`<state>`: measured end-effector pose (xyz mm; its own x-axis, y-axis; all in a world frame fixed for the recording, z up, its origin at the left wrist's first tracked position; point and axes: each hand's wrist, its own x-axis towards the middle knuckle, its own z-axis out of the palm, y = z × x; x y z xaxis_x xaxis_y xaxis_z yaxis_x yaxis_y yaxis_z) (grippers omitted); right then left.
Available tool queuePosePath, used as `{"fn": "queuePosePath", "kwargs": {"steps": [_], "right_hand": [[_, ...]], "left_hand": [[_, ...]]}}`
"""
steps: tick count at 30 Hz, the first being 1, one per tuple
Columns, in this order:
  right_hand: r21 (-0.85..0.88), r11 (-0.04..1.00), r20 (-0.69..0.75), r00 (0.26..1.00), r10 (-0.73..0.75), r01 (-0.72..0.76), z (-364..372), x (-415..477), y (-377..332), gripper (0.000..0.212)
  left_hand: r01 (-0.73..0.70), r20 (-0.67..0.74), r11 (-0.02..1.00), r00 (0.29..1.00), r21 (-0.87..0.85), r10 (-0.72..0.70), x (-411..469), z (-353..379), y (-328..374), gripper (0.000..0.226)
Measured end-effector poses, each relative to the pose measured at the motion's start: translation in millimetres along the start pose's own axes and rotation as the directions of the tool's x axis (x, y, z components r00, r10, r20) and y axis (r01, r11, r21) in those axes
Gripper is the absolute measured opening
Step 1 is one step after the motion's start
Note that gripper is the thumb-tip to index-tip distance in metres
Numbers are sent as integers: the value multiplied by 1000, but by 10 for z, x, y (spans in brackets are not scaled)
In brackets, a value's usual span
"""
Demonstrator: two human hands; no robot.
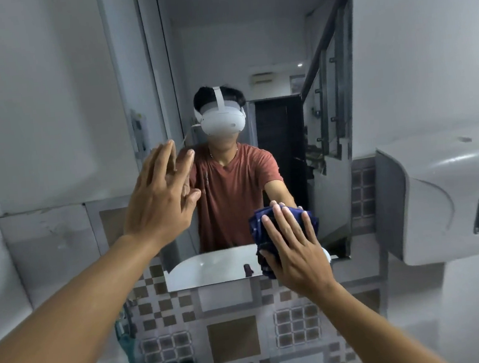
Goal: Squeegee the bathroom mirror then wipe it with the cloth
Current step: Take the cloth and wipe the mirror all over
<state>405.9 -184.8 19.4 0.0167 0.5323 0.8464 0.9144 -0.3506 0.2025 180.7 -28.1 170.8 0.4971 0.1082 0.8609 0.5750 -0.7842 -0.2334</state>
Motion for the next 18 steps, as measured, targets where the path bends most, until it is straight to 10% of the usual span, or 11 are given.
{"fn": "queuePosePath", "kwargs": {"steps": [10, 18], "right_hand": [[115, 920, -33, 924, 382, -376, 65, -465, 398, 72], [2, 972, 70, 970, 235, -235, 230, -842, 388, 66]], "left_hand": [[12, -29, 1000, 1000, 15, -12, 50, -77, -19, 67], [7, -24, 999, 1000, 44, -6, 151, -114, -122, 70]]}}
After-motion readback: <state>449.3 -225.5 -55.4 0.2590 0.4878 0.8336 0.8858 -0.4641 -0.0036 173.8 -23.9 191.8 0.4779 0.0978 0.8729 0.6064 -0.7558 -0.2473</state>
